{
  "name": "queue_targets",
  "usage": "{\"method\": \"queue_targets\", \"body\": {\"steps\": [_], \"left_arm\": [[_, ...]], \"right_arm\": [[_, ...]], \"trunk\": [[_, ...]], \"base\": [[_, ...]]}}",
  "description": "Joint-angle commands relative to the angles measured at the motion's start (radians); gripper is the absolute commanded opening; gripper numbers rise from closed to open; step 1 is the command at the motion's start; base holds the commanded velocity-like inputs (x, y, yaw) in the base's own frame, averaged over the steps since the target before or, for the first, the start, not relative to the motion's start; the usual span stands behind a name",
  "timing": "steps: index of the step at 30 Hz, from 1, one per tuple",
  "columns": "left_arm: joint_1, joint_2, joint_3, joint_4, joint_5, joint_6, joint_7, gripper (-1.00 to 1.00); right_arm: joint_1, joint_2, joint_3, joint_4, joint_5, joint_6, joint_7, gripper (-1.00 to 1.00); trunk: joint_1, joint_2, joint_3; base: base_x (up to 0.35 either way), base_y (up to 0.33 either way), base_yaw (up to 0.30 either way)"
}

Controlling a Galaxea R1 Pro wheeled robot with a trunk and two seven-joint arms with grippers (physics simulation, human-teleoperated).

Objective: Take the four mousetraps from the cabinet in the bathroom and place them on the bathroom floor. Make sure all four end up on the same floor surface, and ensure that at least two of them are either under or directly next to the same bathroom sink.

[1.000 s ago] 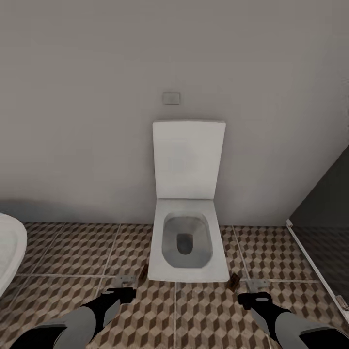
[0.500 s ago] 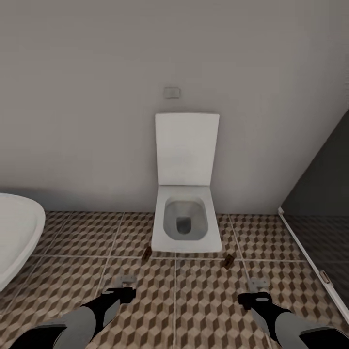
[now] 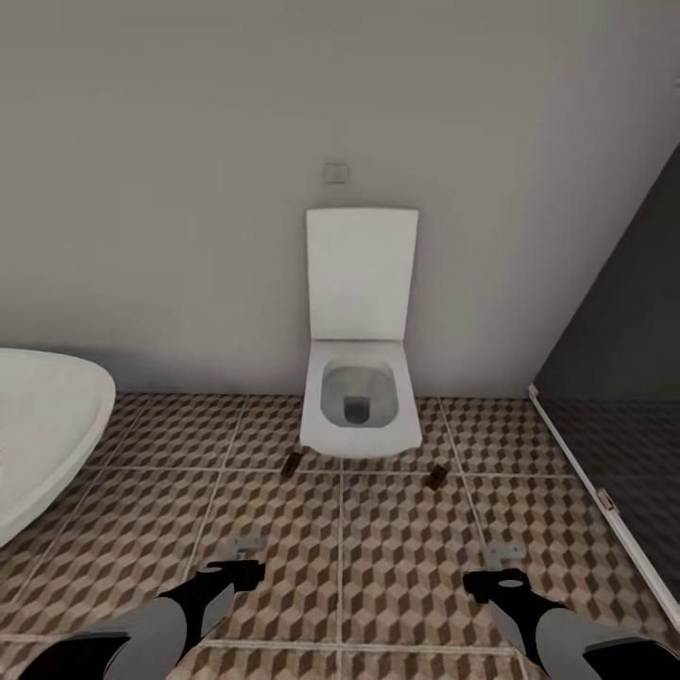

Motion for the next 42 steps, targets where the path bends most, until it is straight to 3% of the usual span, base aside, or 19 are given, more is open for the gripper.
{"method": "queue_targets", "body": {"steps": [1, 11, 42], "left_arm": [[0.0, 0.0, 0.005, 0.0, -0.003, 0.001, 0.003, 1.0], [0.0, 0.0, 0.006, 0.0, -0.003, -0.001, 0.003, 1.0], [0.0, -0.001, 0.005, 0.0, -0.003, -0.001, 0.0, 1.0]], "right_arm": [[-0.001, 0.0, 0.008, 0.003, -0.007, -0.004, -0.002, 1.0], [-0.001, -0.001, 0.008, 0.003, -0.006, -0.003, -0.002, 1.0], [-0.001, 0.001, 0.008, 0.003, 0.003, -0.002, 0.0, 1.0]], "trunk": [[-0.001, 0.0, -0.001], [-0.001, 0.0, -0.001], [-0.001, 0.0, -0.001]], "base": [[-0.258, 0.0, 0.0], [-0.123, 0.0, 0.0], [-0.006, 0.0, 0.0]]}}
